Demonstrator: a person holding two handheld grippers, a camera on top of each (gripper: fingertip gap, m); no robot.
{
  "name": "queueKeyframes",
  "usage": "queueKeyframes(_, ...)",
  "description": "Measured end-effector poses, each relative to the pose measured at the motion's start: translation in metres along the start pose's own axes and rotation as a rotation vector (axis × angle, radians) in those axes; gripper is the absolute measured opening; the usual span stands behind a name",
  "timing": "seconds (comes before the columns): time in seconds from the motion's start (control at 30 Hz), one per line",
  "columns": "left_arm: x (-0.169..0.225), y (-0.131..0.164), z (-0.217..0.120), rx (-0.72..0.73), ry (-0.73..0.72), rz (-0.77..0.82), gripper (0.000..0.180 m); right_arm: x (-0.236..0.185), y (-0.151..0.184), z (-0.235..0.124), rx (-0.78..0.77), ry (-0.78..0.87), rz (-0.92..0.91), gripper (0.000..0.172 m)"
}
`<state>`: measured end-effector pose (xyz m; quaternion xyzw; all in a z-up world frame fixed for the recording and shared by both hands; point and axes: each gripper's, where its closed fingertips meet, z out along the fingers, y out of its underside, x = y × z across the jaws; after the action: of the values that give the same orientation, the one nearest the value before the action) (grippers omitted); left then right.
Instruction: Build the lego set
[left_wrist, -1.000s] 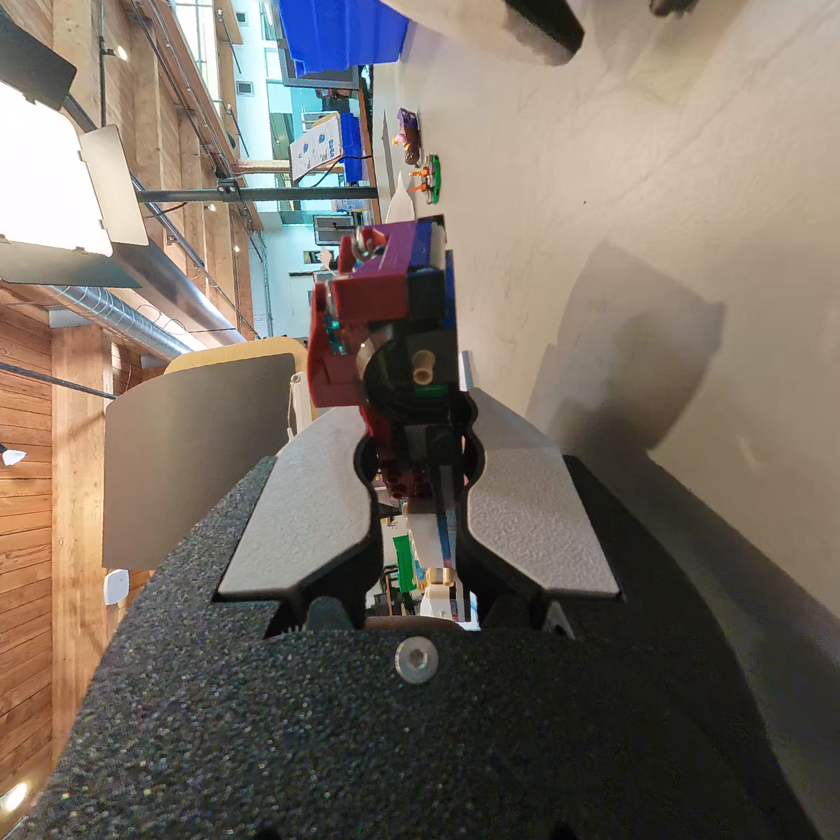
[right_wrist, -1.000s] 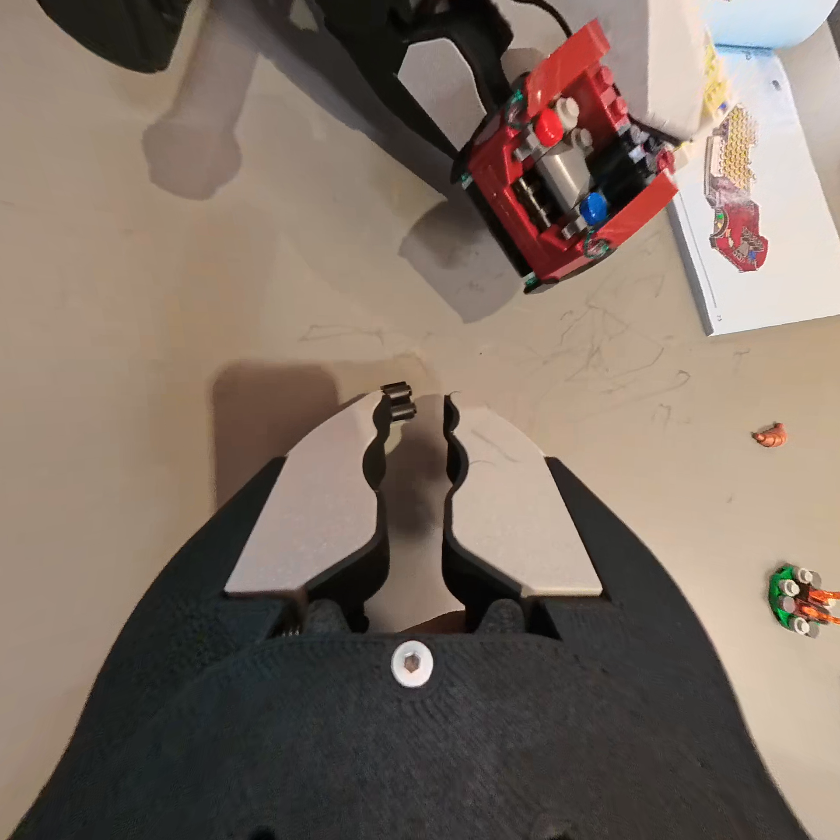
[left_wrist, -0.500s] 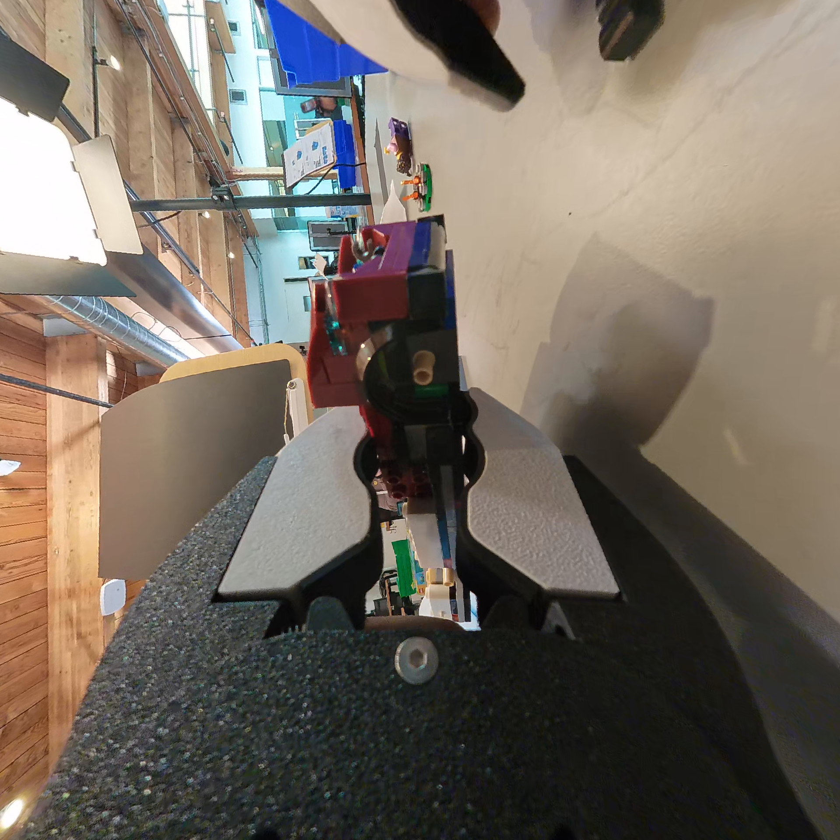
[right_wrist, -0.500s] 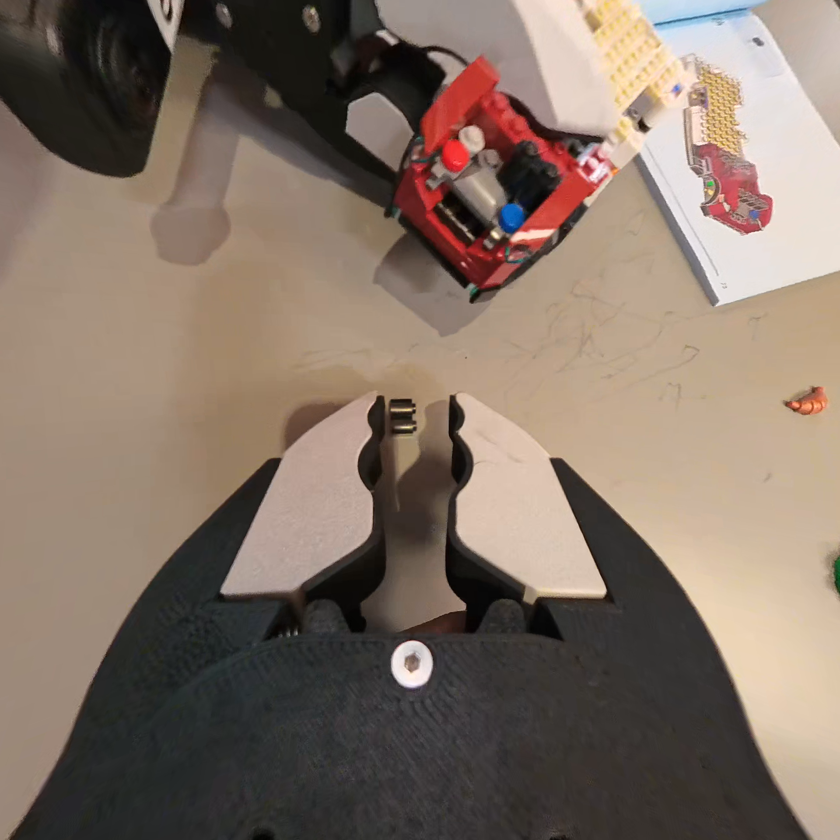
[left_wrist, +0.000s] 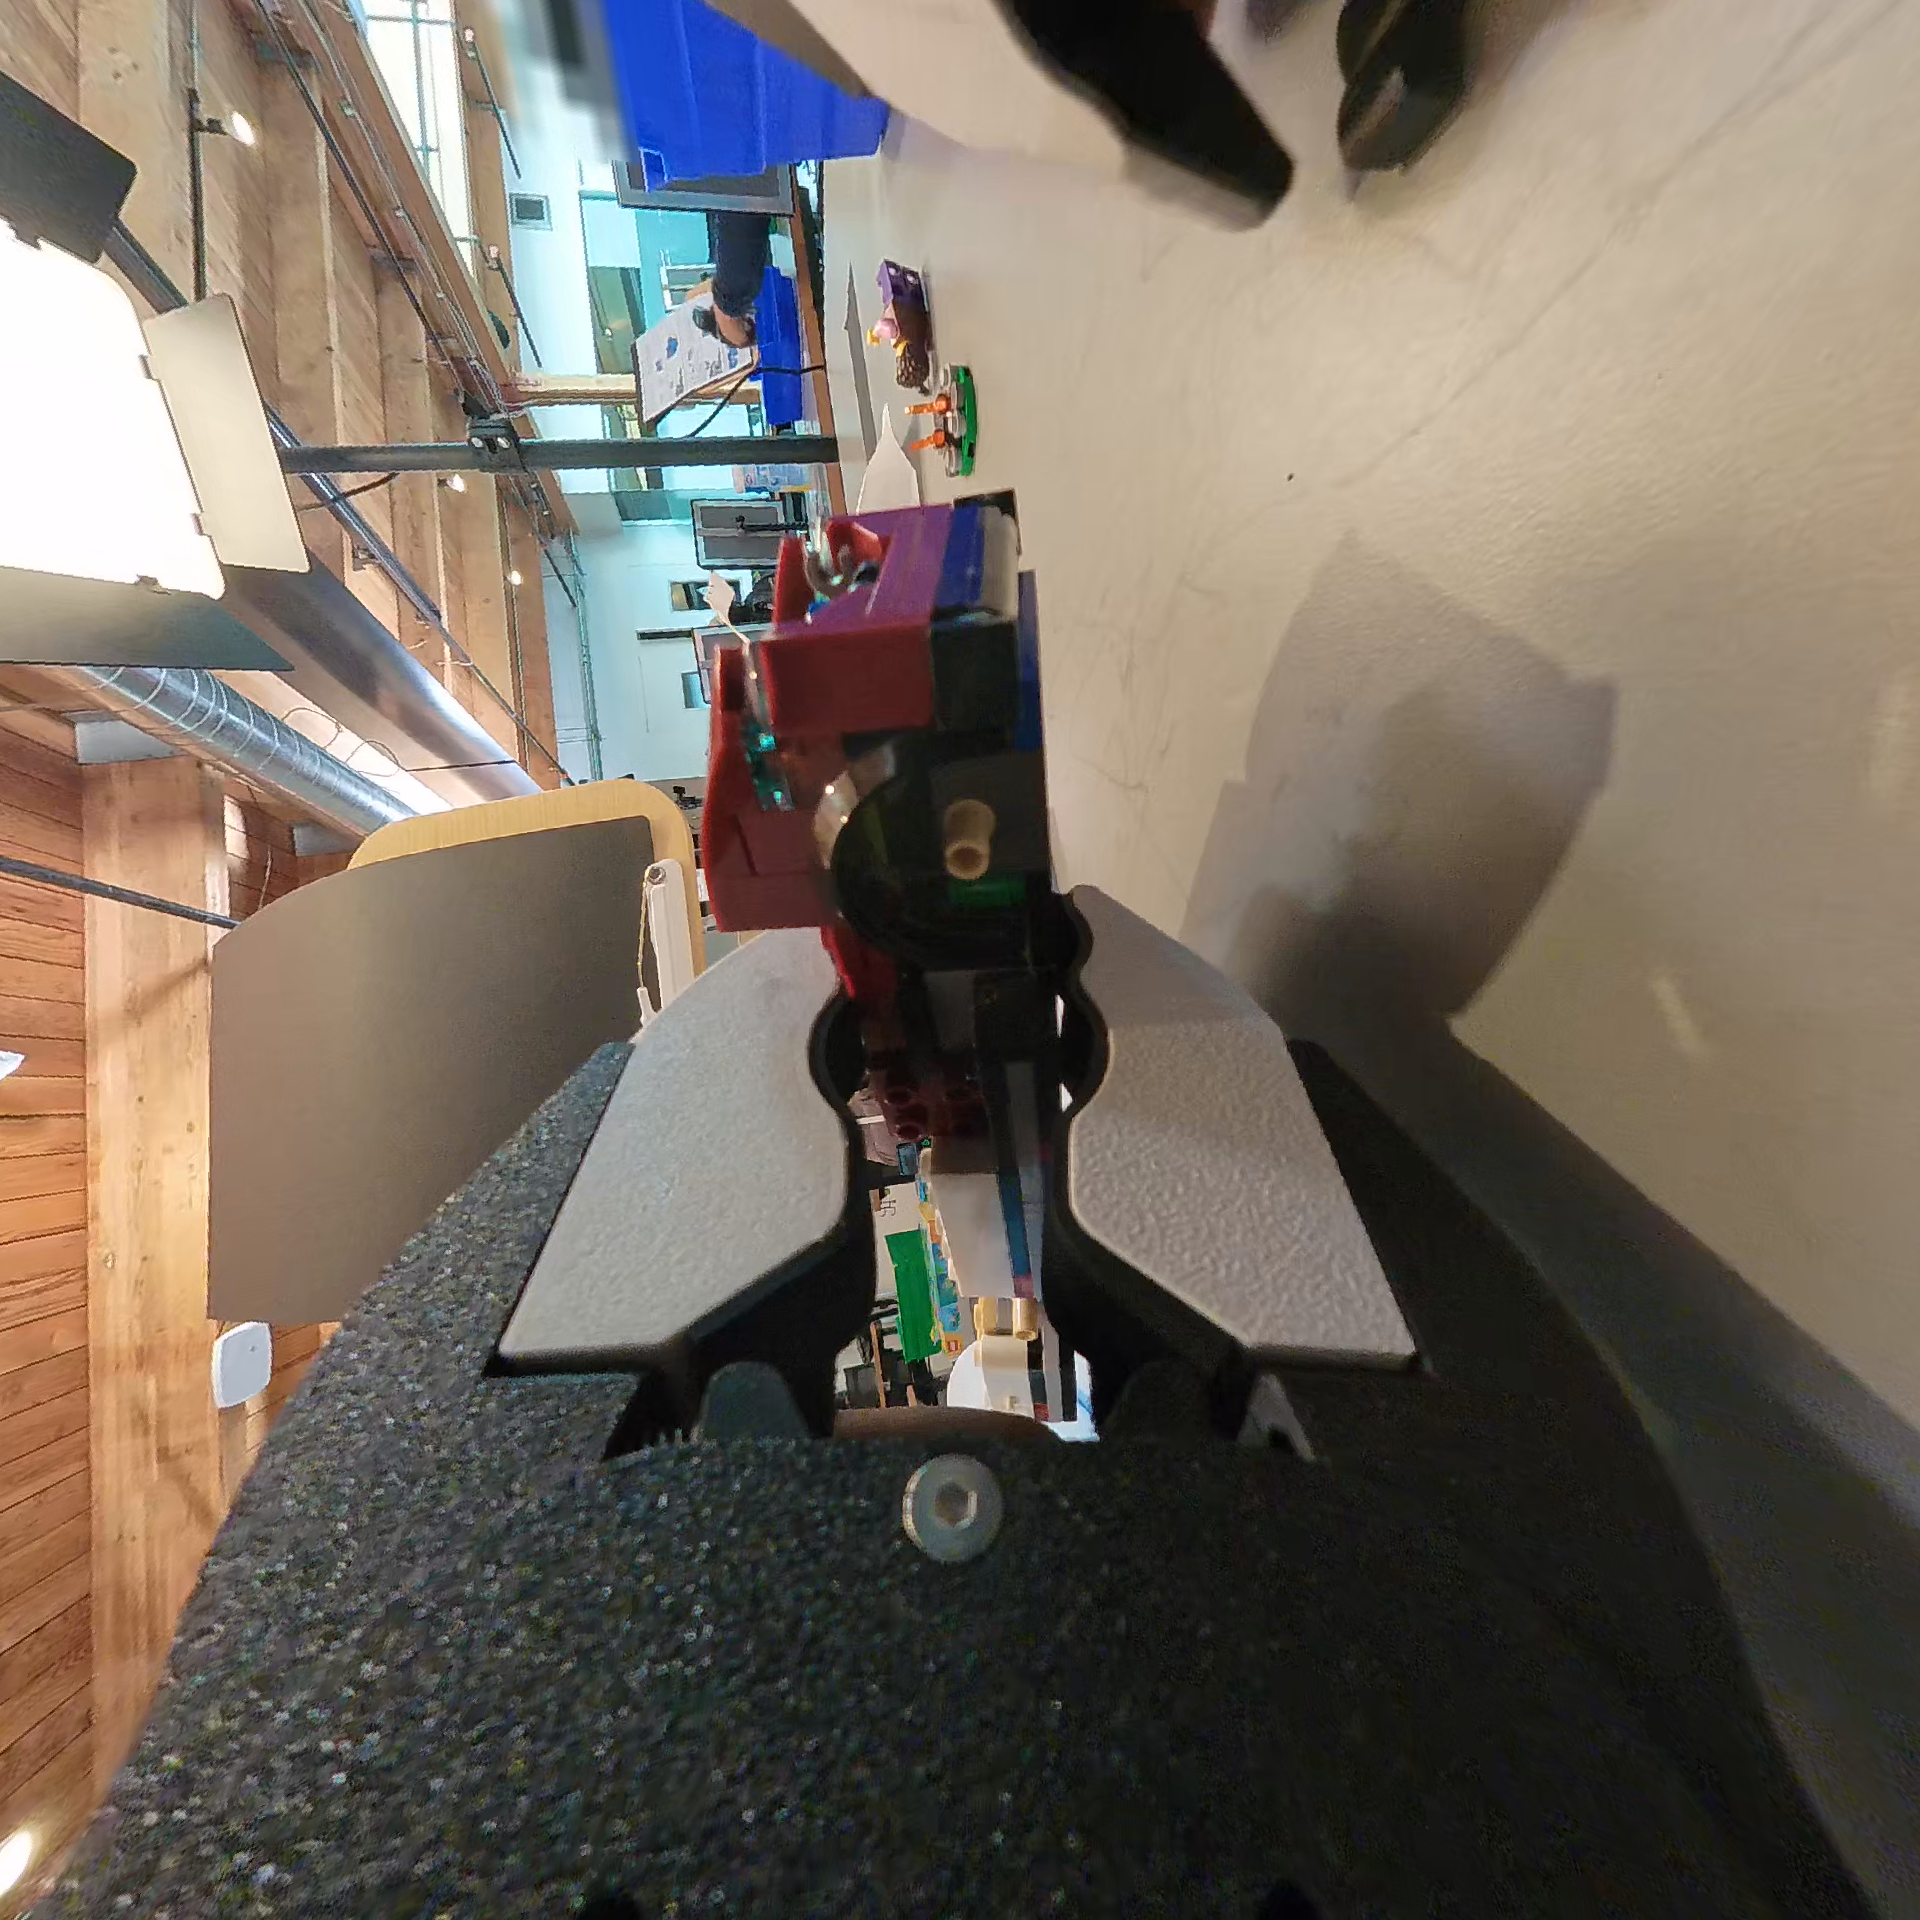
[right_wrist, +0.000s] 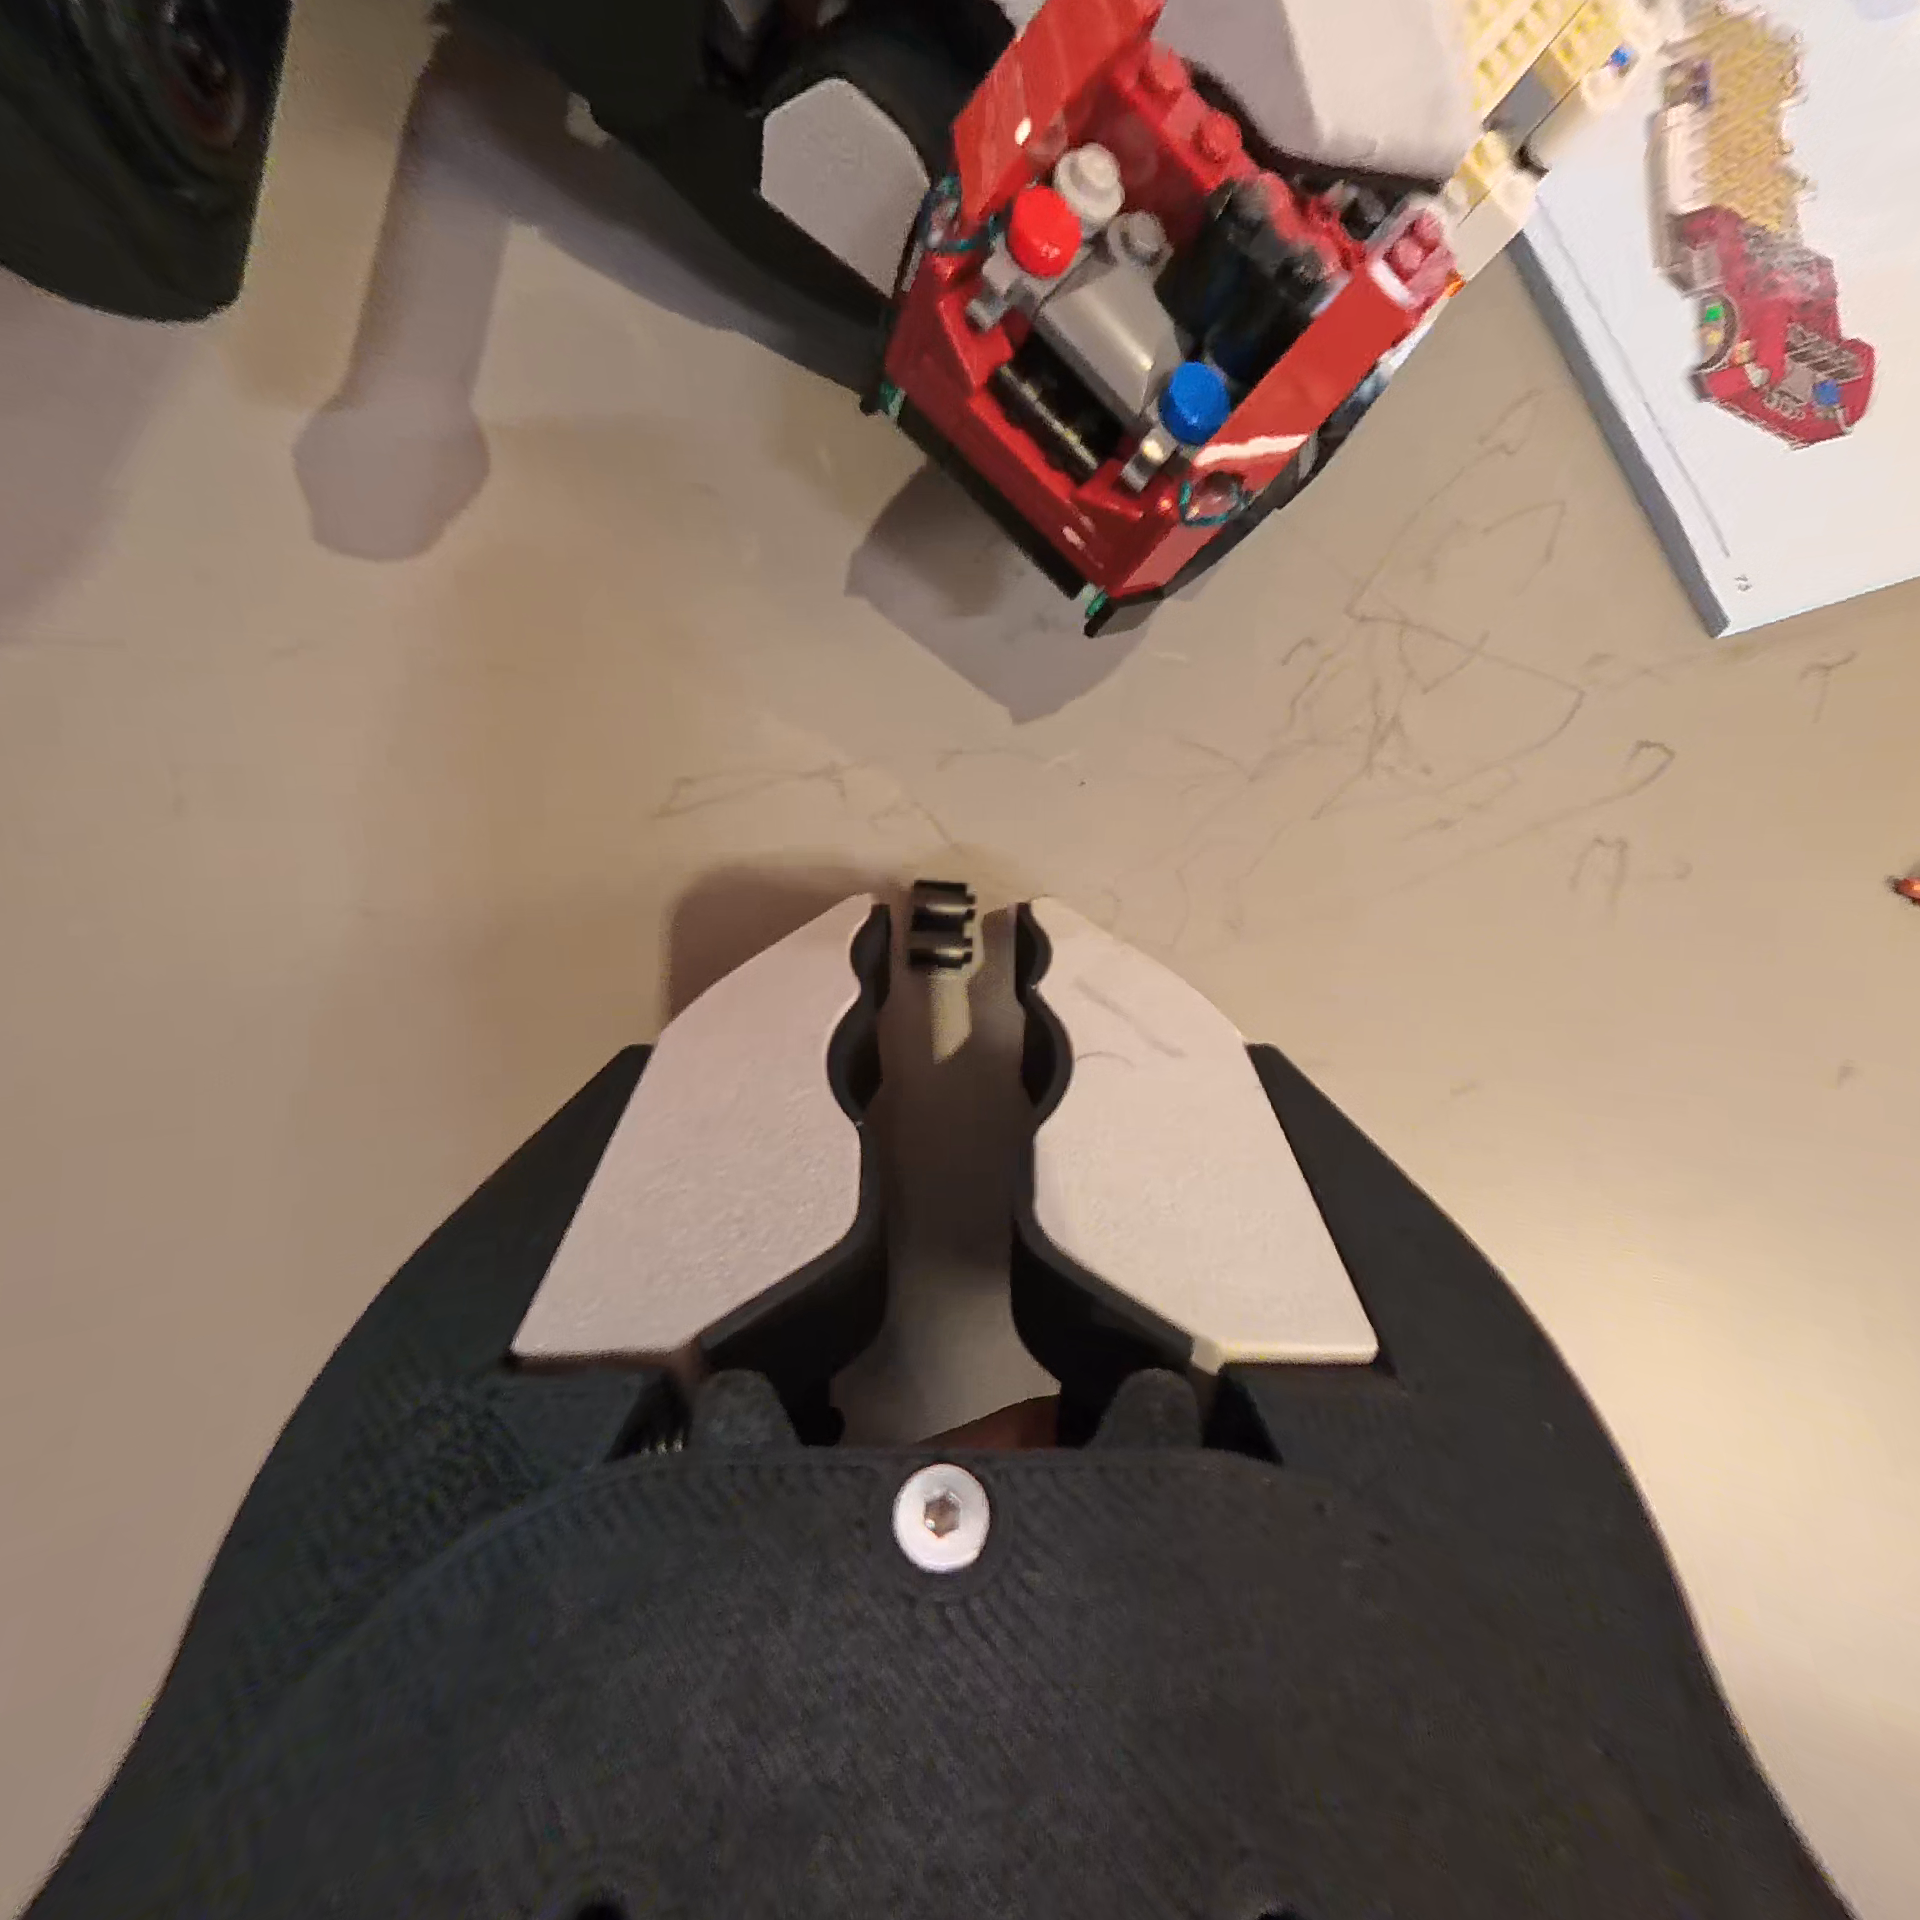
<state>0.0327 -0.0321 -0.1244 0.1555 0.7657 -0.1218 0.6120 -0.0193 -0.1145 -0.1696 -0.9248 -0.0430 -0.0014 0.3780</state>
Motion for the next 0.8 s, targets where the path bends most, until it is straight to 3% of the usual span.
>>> queueKeyframes(0.13,0.000,0.001,0.001,0.001,0.005,-0.003,0.035,0.008,-0.009,-0.007,0.064,0.004,0.069,0.022)
queueKeyframes(0.8,-0.004,-0.003,0.003,0.007,0.008,0.009,0.034,-0.004,-0.003,0.000,-0.013,0.022,-0.018,0.014)
